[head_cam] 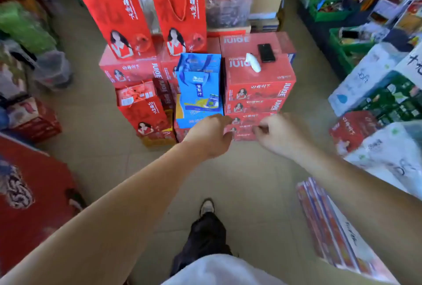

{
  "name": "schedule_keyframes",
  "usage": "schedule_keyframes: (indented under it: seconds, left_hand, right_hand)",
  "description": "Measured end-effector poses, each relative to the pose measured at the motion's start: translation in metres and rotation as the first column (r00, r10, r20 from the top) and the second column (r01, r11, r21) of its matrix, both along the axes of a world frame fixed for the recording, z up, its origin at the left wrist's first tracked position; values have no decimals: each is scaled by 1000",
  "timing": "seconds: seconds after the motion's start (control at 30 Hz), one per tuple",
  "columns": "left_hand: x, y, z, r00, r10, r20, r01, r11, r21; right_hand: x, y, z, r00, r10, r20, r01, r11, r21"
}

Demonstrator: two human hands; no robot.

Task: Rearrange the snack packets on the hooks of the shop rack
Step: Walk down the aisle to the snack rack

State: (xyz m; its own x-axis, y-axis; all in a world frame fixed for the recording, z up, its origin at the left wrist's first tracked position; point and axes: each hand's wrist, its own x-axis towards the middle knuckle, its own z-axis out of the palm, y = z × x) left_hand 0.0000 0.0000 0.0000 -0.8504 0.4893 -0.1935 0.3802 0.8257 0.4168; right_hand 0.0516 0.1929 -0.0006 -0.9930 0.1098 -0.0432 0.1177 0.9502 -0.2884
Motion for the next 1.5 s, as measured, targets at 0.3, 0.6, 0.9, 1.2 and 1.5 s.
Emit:
schedule_keyframes:
  seconds: [0.3, 0.6, 0.9, 1.2, 1.5]
  left_hand:
    - [-124, 73, -39, 987, -118, 109, 122, 992, -31]
    - [-228, 223, -51, 941, -319, 117, 327, 943, -59]
    - [-304, 428, -74, 929, -329, 172, 339, 940, -30]
    - [-385, 571, -81, 945, -229, 233, 231, 973, 20]
    - [-529, 701, -100, 963, -154, 221, 137, 987, 88]
  right_hand:
    - [-94, 70, -29, 966, -210, 152, 225, 970, -88]
    - [-159, 193, -17, 859, -440, 261, 479, 871, -106]
    - [-218, 380, -36, 840, -468, 274, 511, 852, -112]
    - [-306, 544, -42, 893, -377, 246, 419, 897, -144]
    - [-446, 677, -72, 889, -400, 222, 440, 881, -173]
